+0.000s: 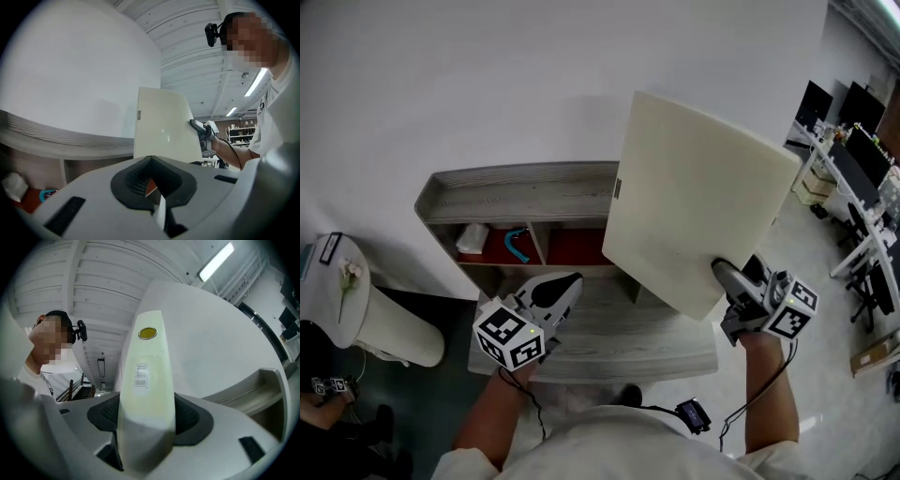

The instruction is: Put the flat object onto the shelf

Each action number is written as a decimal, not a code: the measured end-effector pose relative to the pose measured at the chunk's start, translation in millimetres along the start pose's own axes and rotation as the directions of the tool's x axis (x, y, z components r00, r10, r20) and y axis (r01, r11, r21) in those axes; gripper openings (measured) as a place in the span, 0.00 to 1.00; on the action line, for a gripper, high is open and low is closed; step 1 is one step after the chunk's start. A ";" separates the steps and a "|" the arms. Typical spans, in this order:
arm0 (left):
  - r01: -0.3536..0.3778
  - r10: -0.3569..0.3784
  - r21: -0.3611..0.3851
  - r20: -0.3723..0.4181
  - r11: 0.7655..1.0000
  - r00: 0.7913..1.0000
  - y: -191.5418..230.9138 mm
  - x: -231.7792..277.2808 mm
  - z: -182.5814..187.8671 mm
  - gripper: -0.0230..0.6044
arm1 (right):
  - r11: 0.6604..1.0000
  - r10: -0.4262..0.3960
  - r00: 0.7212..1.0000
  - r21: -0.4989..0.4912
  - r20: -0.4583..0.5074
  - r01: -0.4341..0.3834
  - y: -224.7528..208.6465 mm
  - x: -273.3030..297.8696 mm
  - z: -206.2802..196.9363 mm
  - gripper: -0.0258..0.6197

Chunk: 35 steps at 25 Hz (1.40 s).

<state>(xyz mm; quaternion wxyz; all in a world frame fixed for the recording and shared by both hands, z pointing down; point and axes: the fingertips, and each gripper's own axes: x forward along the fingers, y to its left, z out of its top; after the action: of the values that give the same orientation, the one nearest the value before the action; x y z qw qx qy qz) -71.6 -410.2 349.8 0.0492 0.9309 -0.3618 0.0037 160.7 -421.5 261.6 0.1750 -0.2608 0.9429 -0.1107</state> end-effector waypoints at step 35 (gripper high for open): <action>-0.154 0.153 0.043 0.013 0.987 0.988 29.9 127.0 14.1 0.06 | 0.951 0.262 0.962 -0.146 -0.081 -0.271 -153.4 84.6 50.0 0.53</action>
<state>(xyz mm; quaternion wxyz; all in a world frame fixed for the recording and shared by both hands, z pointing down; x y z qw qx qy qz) 1.6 -519.0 343.9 0.0265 0.9011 -0.4326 0.0110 181.7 -601.0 238.8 0.1386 -0.1404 0.9801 -0.0198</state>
